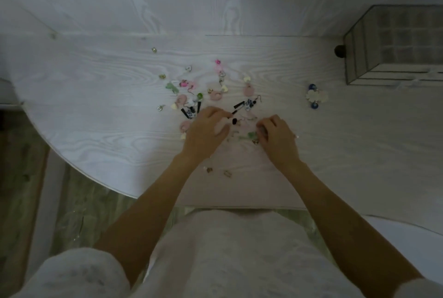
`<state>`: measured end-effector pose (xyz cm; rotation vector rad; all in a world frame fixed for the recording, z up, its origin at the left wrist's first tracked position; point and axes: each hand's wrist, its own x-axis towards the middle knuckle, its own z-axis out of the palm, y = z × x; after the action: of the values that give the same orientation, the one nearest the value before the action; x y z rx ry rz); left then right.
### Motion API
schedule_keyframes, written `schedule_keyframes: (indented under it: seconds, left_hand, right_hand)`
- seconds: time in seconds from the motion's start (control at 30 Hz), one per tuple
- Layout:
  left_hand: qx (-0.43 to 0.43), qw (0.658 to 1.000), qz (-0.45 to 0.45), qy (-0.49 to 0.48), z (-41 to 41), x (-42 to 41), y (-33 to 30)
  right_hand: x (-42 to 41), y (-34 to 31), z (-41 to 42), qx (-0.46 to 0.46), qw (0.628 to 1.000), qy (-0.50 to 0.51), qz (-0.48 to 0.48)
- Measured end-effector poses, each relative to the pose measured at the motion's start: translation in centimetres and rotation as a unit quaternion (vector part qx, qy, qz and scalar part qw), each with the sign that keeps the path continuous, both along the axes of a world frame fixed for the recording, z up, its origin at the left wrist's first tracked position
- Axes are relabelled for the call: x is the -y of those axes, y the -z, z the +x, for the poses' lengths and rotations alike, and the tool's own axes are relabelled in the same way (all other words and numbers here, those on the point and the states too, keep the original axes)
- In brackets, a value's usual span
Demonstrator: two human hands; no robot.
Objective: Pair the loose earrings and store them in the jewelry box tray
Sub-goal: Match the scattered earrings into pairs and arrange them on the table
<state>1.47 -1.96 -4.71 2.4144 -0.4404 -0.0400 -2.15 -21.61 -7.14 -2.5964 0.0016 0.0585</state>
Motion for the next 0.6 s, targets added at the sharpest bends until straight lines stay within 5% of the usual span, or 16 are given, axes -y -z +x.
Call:
schedule_keyframes:
  seconds: [0.23,0.37,0.6]
  left_hand:
    - [-0.092,0.968,0.031,-0.230,5.5,-7.7,1.0]
    - [-0.125,0.974,0.055,-0.183,5.6,-7.9,1.7]
    - [-0.008,0.990,0.083,-0.110,5.1,-5.8,1.5]
  right_hand:
    - [-2.0,-0.5,1.4,-0.016,0.999,0.016,0.039]
    - [-3.8,-0.3,1.8,-0.024,0.998,-0.004,0.053]
    - [-5.0,-0.6,2.3,-0.031,0.999,0.001,0.041]
